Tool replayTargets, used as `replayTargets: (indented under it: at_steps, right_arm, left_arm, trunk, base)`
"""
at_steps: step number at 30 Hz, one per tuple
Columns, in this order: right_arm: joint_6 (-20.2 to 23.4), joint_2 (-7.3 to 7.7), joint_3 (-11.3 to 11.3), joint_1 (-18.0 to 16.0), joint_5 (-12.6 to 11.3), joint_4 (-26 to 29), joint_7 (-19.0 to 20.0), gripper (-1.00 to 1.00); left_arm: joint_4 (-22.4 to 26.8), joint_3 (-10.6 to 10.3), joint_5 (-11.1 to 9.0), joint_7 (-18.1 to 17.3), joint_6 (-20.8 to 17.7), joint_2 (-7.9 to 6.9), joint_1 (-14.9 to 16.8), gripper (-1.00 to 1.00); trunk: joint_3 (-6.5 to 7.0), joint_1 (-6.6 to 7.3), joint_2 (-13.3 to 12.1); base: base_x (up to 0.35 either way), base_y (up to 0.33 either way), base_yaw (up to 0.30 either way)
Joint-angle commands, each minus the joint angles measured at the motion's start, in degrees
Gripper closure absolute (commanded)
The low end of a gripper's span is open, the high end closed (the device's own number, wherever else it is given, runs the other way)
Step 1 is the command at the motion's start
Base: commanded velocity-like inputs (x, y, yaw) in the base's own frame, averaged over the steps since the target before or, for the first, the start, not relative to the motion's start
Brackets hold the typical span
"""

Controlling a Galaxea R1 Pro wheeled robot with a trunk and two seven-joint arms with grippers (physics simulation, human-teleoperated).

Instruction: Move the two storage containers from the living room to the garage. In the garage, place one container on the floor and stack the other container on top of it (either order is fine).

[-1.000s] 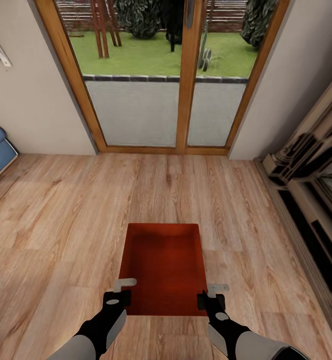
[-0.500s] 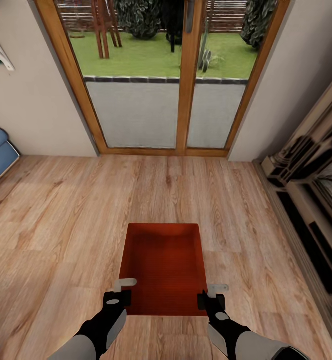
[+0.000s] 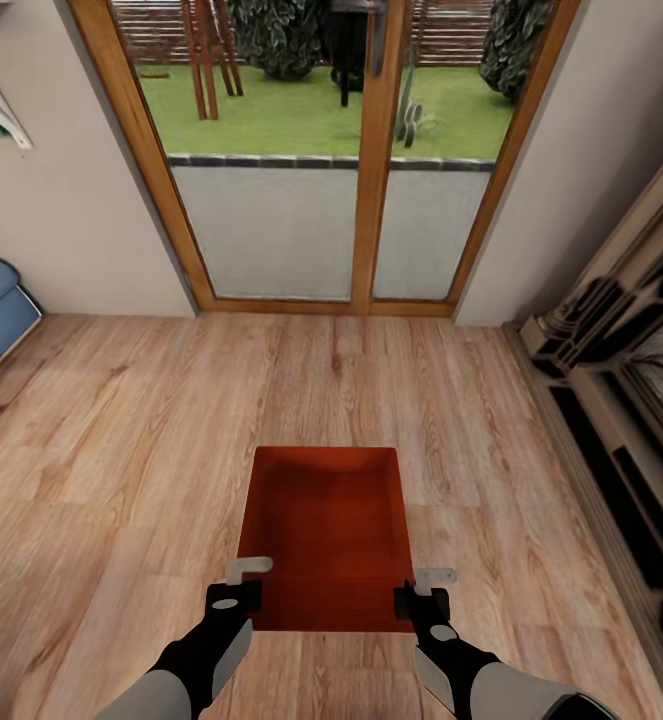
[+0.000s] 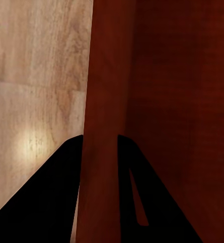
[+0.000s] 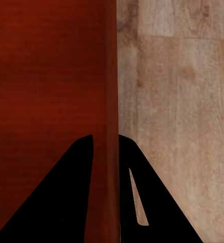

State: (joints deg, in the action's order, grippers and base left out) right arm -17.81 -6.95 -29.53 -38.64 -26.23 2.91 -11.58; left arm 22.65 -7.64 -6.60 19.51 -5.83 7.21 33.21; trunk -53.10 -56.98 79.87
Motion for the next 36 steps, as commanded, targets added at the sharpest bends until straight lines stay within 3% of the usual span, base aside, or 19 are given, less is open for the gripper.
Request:
replayTargets:
  at_steps: [1, 36]
  right_arm:
    - [-0.38, 0.01, 0.17, -0.03, -1.01, -0.10, -0.19, 1.00]
    - [-0.43, -0.07, 0.17, -0.03, -1.01, -0.10, -0.19, 1.00]
  left_arm:
    - [0.18, -0.18, 0.01, 0.75, -0.41, -0.09, 0.01, 1.00]
    - [-0.15, -0.09, -0.15, 0.72, 1.36, -0.09, 0.01, 1.00]
  trunk:
    - [0.15, 0.23, -0.40]
    - [6.44, 7.92, -14.43]
  base:
    - [0.000, 0.000, 0.000]
    - [0.000, 0.000, 0.000]
